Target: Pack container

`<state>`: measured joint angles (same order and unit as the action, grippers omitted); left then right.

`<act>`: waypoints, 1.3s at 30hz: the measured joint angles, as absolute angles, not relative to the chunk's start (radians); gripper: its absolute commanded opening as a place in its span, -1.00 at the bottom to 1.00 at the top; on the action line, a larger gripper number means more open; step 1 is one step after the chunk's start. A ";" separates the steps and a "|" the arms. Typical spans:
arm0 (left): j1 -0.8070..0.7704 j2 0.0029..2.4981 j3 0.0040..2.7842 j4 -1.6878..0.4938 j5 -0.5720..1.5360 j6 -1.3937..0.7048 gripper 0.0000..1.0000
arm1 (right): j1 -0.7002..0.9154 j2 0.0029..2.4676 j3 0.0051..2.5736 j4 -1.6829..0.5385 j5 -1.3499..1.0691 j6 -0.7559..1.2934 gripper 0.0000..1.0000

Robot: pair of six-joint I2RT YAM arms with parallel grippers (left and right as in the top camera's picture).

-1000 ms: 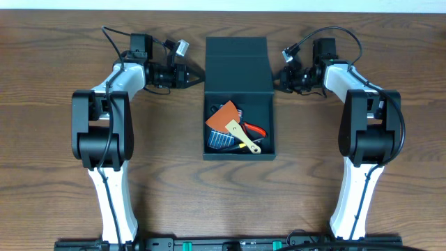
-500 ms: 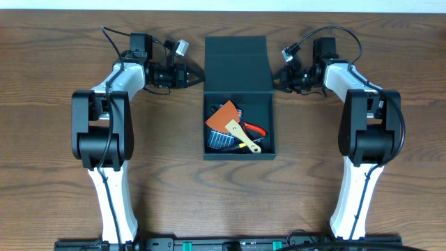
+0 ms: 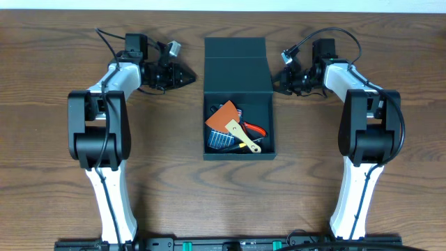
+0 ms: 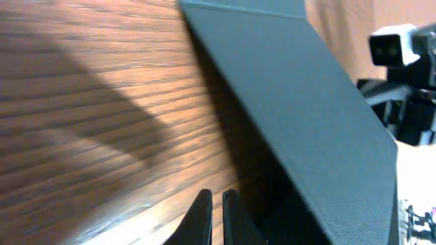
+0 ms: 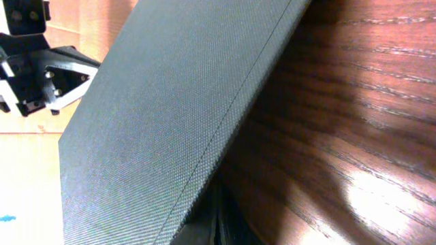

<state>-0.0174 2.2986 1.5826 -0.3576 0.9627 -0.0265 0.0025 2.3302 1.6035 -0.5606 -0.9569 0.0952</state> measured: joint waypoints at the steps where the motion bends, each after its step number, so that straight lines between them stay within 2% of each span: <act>1: -0.017 2.299 1.583 -0.358 0.960 -0.029 -0.89 | 0.002 2.330 1.604 -0.561 -0.957 0.095 -0.97; 14: -0.113 2.299 1.583 -0.355 0.958 -0.028 -0.88 | 0.002 2.330 1.604 -0.562 -0.958 0.086 -0.97; 25: -0.110 2.303 1.583 -0.304 1.046 -0.027 -0.89 | 0.002 2.330 1.610 -0.574 -0.987 0.057 -0.97; 39: -0.106 2.302 1.657 -0.322 1.157 -0.030 -0.89 | 0.002 2.334 1.893 -0.921 -0.925 -0.094 -0.99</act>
<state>-0.1062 2.3016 1.6566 -0.3218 1.1572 -0.0296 0.0021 2.3337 1.8927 -0.9215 -0.9249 -0.0937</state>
